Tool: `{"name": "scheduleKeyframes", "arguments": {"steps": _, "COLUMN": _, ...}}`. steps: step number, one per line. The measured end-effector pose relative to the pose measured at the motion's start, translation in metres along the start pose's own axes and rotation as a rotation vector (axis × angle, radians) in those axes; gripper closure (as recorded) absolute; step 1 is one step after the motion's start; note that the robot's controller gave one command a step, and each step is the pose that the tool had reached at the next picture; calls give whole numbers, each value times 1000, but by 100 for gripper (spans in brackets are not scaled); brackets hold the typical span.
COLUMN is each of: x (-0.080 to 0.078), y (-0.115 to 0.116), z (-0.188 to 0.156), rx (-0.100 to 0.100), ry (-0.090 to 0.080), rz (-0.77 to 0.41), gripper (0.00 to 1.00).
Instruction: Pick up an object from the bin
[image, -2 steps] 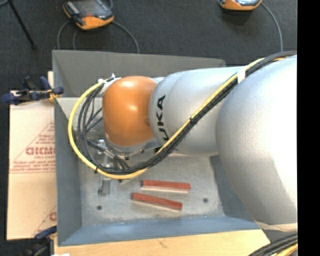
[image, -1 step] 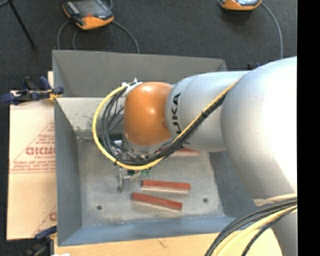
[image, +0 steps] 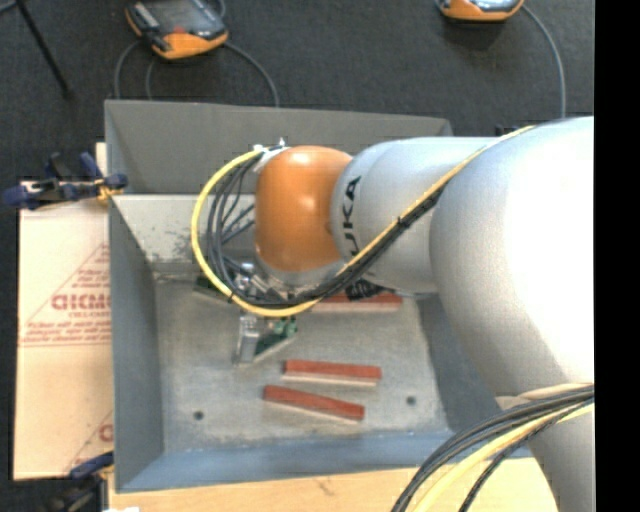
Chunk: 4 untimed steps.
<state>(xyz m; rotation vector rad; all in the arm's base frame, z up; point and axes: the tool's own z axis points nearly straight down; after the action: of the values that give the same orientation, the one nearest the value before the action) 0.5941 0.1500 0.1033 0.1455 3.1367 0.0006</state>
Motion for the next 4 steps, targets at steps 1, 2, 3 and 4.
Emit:
{"name": "scheduleKeyframes", "arguments": {"steps": 1, "x": 1, "y": -25, "z": -1, "rx": 1, "ry": -1, "rz": 94, "gripper": 0}}
{"name": "scheduleKeyframes", "arguments": {"steps": 2, "x": 2, "y": -47, "z": 17, "rx": 1, "ry": -2, "rz": -194, "gripper": 0}}
{"name": "scheduleKeyframes", "arguments": {"steps": 3, "x": -12, "y": -50, "z": 30, "rx": -4, "ry": -7, "rz": -31, "gripper": 100}}
{"name": "scheduleKeyframes", "arguments": {"steps": 4, "x": -12, "y": -50, "z": 30, "rx": -4, "ry": -7, "rz": -31, "gripper": 100}}
